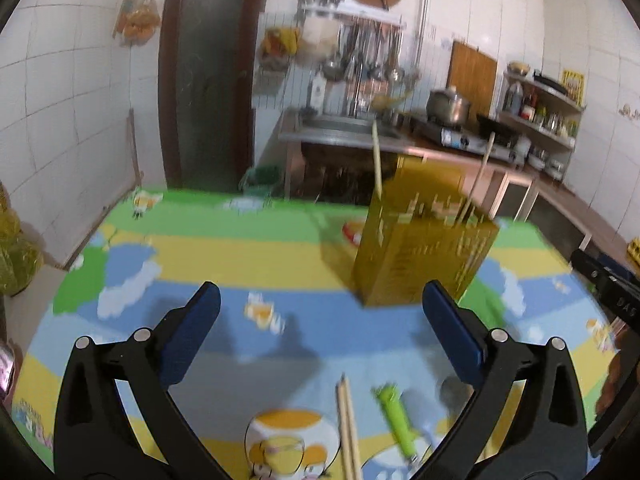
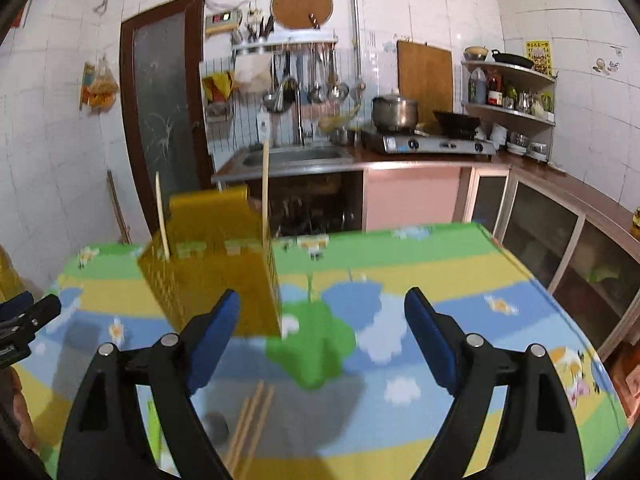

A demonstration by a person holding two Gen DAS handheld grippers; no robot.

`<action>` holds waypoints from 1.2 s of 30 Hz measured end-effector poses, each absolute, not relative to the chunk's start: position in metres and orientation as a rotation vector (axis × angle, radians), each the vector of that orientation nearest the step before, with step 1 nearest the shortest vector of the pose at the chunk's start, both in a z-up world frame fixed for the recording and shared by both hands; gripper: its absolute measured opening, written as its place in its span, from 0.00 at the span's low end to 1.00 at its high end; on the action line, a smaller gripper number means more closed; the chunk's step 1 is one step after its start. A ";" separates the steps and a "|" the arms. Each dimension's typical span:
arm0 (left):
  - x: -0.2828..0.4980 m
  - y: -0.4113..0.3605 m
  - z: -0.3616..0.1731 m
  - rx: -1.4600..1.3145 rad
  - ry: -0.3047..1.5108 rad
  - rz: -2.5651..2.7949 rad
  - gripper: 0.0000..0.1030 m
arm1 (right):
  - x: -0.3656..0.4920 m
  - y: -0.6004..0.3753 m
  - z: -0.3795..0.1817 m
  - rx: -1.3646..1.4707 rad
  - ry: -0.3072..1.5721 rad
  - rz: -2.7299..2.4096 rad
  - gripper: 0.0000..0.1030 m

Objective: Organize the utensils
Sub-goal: 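Lower chopsticks into the holder and open both tools, then grasp another chopstick with the left tool while the right tool grasps one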

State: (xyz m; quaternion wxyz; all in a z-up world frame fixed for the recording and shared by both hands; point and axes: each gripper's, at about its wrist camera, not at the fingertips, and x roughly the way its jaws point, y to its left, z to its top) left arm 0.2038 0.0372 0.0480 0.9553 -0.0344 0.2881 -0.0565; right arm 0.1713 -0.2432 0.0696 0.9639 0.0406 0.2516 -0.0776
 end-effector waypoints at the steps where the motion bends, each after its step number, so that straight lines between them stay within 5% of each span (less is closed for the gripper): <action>1: 0.201 0.038 0.039 -0.064 0.600 -0.111 0.95 | 0.167 -0.242 0.064 0.079 0.516 -0.159 0.80; 14: 0.194 0.046 -0.022 -0.093 0.744 -0.089 0.95 | 0.157 -0.216 -0.015 0.081 0.700 -0.162 0.82; 36: 0.215 0.036 -0.069 -0.001 0.924 -0.046 0.95 | 0.182 -0.211 -0.053 0.111 0.876 -0.177 0.82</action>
